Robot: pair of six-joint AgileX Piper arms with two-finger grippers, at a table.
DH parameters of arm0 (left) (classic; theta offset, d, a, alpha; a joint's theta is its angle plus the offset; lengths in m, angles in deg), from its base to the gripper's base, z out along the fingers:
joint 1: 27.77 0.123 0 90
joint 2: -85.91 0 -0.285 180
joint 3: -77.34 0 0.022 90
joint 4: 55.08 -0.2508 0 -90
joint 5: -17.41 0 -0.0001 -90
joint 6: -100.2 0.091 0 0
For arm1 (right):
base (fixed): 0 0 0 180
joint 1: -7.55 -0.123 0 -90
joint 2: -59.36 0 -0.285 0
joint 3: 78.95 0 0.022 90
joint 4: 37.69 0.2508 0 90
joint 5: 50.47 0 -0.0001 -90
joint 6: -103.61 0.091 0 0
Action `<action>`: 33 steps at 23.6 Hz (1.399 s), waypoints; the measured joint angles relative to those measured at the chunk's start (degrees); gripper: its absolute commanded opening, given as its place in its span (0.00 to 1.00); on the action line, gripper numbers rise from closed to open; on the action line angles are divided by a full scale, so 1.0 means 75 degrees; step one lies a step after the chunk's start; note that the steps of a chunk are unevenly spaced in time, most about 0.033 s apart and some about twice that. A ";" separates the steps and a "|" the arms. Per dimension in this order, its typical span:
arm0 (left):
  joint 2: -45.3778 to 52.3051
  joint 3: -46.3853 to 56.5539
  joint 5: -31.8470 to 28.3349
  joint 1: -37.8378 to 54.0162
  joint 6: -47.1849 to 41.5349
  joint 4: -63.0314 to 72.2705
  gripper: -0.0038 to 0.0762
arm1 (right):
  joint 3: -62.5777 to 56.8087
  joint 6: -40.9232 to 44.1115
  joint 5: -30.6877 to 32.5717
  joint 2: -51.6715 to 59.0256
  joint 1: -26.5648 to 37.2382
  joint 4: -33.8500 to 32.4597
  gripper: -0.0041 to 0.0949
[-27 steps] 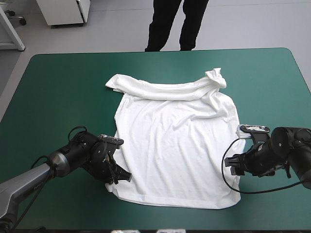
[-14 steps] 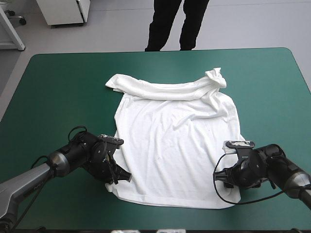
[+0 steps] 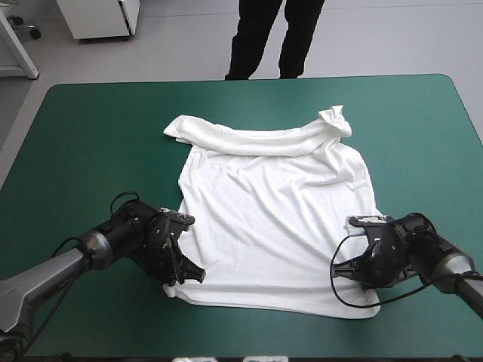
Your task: Fold the cloth
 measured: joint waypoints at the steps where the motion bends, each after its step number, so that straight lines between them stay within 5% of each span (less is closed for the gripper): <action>1: -0.0009 -0.0099 0.0074 0.0000 0.0021 -0.0007 0.04 | 0.0042 0.0000 0.0000 0.0009 0.0000 0.0027 0.02; 7: 0.0389 -0.1648 0.0189 0.0007 0.0061 -0.0424 0.04 | 0.1697 0.0008 0.0253 0.0382 -0.0023 0.0071 0.02; 13: 0.1263 -0.4899 0.1076 0.0007 0.0080 -0.1428 0.04 | 0.5103 -0.0370 0.1657 0.0548 -0.0029 -0.0359 0.02; 18: 0.1329 -0.6998 0.1022 0.0007 0.0234 -0.2704 0.04 | 0.7671 -0.0873 0.1781 0.0548 -0.0029 -0.0790 0.02; 33: 0.1374 -0.9514 -0.3364 0.0007 0.1231 -0.2900 0.04 | 1.0299 -0.2401 -0.1506 0.0557 -0.0029 -0.1543 0.02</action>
